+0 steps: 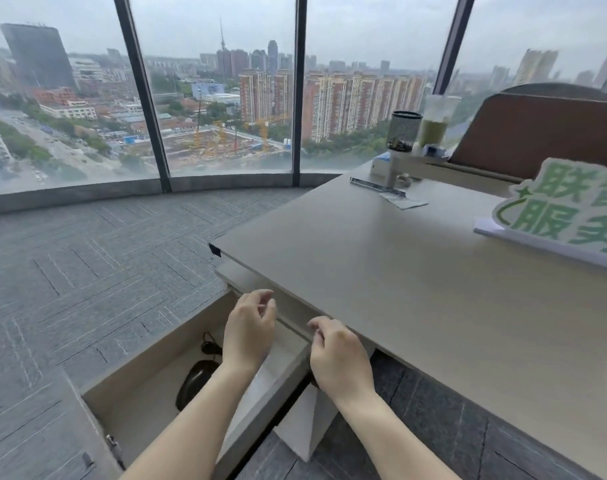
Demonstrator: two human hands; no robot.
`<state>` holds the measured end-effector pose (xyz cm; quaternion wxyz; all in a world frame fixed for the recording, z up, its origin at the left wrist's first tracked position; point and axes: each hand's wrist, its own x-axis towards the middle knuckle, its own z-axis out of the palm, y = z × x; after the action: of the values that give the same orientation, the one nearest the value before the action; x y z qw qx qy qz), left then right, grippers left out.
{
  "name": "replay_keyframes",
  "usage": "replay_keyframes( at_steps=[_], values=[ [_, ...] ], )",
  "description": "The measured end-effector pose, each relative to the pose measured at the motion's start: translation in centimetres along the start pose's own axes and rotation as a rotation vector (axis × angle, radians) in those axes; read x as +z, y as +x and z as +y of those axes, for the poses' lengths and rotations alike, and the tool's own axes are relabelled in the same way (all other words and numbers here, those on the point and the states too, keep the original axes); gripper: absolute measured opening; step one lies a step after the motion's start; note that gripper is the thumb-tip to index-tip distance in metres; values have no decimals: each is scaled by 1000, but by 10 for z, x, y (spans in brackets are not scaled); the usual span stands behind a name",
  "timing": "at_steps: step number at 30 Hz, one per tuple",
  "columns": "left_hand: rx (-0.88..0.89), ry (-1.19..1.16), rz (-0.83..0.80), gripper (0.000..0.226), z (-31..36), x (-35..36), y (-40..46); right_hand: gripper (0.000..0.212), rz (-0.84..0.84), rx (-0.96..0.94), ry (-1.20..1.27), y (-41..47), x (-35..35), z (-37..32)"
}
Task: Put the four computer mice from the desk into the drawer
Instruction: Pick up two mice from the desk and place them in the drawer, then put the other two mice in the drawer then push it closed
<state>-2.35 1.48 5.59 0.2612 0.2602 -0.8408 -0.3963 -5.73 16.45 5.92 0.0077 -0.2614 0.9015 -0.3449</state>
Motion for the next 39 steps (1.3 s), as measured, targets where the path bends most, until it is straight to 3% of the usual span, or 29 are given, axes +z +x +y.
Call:
replay_keyframes(
  at_steps=[5, 12, 15, 19, 24, 29, 32, 36, 39],
  values=[
    [169, -114, -151, 27, 99, 66, -29, 27, 361, 50, 9, -46, -121, 63],
    [381, -165, -570, 32, 216, 188, -107, 25, 727, 363, -164, -111, -261, 208],
    [416, -90, -702, 50, 253, 232, -141, 34, 735, 522, -253, -130, -299, 269],
    [441, -5, -780, 66, 288, 280, -176, 48, 575, 643, -294, -143, -325, 317],
    [492, 237, -693, 65, 310, 317, -197, 58, 498, 638, -202, -142, -329, 341],
    [509, 286, -562, 44, 304, 327, -193, 59, 524, 655, -150, -137, -324, 345],
    [459, 337, -457, 43, 294, 319, -181, 54, 565, 619, -96, -138, -322, 330],
    [346, 194, -444, 58, 273, 289, -153, 50, 671, 477, -39, -134, -313, 290],
    [308, 22, -338, 57, 254, 246, -125, 48, 715, 313, 4, -120, -302, 242]
  ],
)
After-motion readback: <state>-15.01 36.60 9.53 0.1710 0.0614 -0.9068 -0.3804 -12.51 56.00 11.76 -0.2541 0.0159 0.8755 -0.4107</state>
